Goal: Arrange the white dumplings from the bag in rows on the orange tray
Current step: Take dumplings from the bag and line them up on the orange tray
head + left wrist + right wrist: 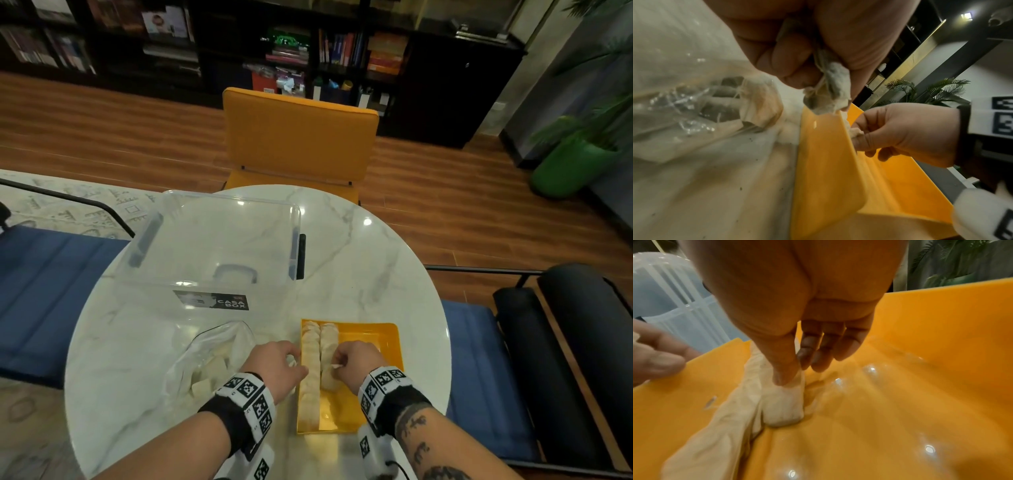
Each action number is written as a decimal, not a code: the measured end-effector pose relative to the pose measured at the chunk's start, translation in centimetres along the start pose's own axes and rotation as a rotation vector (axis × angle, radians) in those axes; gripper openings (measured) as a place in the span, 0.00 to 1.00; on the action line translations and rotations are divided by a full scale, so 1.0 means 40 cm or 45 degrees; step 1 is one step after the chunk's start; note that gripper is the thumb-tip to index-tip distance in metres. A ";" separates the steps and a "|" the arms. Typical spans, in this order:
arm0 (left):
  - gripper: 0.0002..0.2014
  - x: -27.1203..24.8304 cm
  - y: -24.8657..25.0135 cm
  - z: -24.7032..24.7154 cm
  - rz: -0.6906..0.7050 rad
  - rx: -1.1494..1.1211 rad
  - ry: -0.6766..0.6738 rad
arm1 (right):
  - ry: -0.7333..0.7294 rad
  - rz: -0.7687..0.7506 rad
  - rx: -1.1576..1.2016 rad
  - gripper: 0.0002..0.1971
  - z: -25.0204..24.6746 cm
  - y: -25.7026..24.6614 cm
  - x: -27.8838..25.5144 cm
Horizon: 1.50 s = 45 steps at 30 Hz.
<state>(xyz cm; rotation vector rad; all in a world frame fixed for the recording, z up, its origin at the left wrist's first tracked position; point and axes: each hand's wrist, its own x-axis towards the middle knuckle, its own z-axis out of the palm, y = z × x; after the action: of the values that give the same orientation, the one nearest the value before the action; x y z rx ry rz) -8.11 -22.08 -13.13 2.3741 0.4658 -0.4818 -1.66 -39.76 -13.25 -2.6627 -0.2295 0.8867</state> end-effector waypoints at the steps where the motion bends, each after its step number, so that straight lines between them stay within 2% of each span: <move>1: 0.21 0.000 -0.001 0.000 -0.004 -0.004 -0.004 | 0.013 0.010 0.006 0.05 -0.001 -0.004 0.008; 8: 0.22 0.003 -0.005 -0.001 0.000 -0.008 -0.024 | 0.044 0.080 0.027 0.08 -0.001 -0.007 0.042; 14: 0.22 0.003 -0.003 0.000 0.009 -0.017 -0.008 | 0.089 0.216 0.059 0.19 -0.004 -0.009 0.056; 18: 0.21 0.001 -0.001 -0.002 0.009 -0.020 -0.007 | 0.096 0.233 0.035 0.13 0.001 -0.019 0.061; 22: 0.12 0.003 -0.004 -0.009 0.001 -0.096 0.030 | 0.106 0.242 0.060 0.10 -0.008 -0.018 0.048; 25: 0.11 0.006 0.005 -0.023 -0.054 -0.380 0.097 | 0.170 0.177 0.144 0.09 -0.035 -0.018 0.018; 28: 0.16 0.006 0.031 -0.040 -0.236 -0.991 0.047 | 0.223 -0.075 0.466 0.08 -0.056 -0.043 -0.042; 30: 0.19 0.000 0.048 -0.050 -0.339 -1.333 -0.036 | 0.134 -0.233 0.712 0.14 -0.053 -0.072 -0.088; 32: 0.21 -0.009 0.066 -0.054 -0.354 -1.467 -0.097 | 0.098 -0.304 0.813 0.22 -0.034 -0.089 -0.121; 34: 0.22 -0.024 0.090 -0.061 -0.329 -1.464 -0.121 | 0.197 -0.311 0.800 0.21 -0.015 -0.096 -0.134; 37: 0.28 -0.040 0.104 -0.063 -0.261 -1.344 -0.090 | 0.332 -0.285 0.890 0.14 -0.018 -0.102 -0.147; 41: 0.37 -0.048 0.100 -0.054 -0.189 -1.124 -0.090 | 0.315 -0.311 0.989 0.11 -0.034 -0.107 -0.161; 45: 0.45 -0.059 0.108 -0.064 -0.163 -1.133 -0.211 | 0.286 -0.291 1.117 0.12 -0.041 -0.101 -0.161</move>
<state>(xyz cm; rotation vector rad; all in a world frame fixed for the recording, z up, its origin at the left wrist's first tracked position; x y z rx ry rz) -7.67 -23.94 -7.94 1.4468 0.6005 -0.4069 -5.95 -38.03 -7.02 -1.8434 -0.0597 0.4497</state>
